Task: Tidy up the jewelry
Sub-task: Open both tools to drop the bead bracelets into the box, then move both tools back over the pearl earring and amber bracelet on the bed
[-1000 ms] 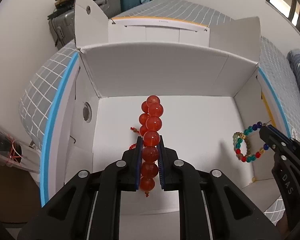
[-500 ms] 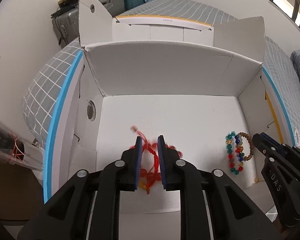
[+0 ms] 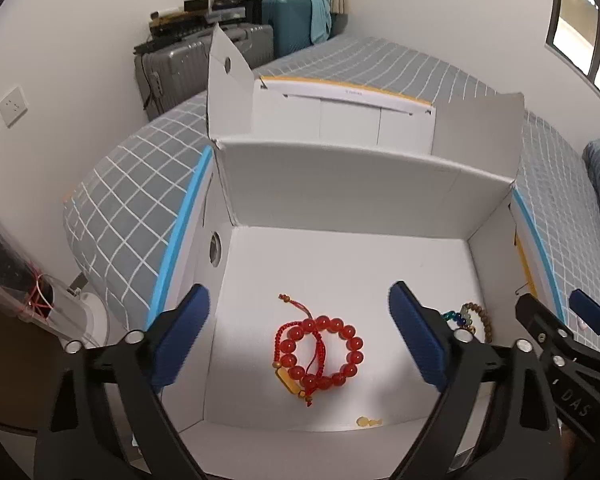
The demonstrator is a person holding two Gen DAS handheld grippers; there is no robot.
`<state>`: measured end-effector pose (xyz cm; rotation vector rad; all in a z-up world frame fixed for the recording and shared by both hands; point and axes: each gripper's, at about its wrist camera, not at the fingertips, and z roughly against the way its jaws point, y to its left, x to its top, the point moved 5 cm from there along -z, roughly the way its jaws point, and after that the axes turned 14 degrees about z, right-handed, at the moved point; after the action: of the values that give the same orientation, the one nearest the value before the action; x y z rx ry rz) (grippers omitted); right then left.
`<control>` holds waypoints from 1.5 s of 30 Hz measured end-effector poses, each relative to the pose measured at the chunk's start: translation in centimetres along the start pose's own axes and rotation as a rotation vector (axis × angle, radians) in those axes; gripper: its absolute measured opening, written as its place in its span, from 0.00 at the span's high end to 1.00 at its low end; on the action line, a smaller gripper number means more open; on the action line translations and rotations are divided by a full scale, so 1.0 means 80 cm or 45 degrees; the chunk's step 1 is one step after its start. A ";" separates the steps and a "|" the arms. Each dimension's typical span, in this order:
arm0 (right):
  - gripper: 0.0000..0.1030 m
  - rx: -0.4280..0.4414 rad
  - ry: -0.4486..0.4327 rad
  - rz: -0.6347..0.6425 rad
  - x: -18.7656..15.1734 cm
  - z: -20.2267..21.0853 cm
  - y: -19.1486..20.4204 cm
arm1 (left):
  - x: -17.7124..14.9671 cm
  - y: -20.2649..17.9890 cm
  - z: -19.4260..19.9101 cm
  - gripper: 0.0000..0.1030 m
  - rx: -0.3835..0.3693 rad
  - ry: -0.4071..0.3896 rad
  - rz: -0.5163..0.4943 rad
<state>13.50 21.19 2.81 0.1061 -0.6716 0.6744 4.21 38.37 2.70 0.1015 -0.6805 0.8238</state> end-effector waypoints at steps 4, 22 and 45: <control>0.07 -0.023 -0.031 -0.009 -0.001 0.012 -0.015 | 0.003 -0.005 0.012 0.06 -0.008 -0.040 0.005; 0.07 -0.167 -0.102 -0.065 -0.031 0.072 -0.125 | -0.027 -0.102 0.065 0.05 -0.150 -0.100 -0.130; 0.07 -0.337 -0.070 -0.320 -0.154 0.145 -0.325 | -0.127 -0.292 0.101 0.05 -0.316 -0.063 -0.397</control>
<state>15.89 -9.40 7.54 -0.0358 -0.7793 0.3382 11.61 13.02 6.98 0.0028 -0.7855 0.4355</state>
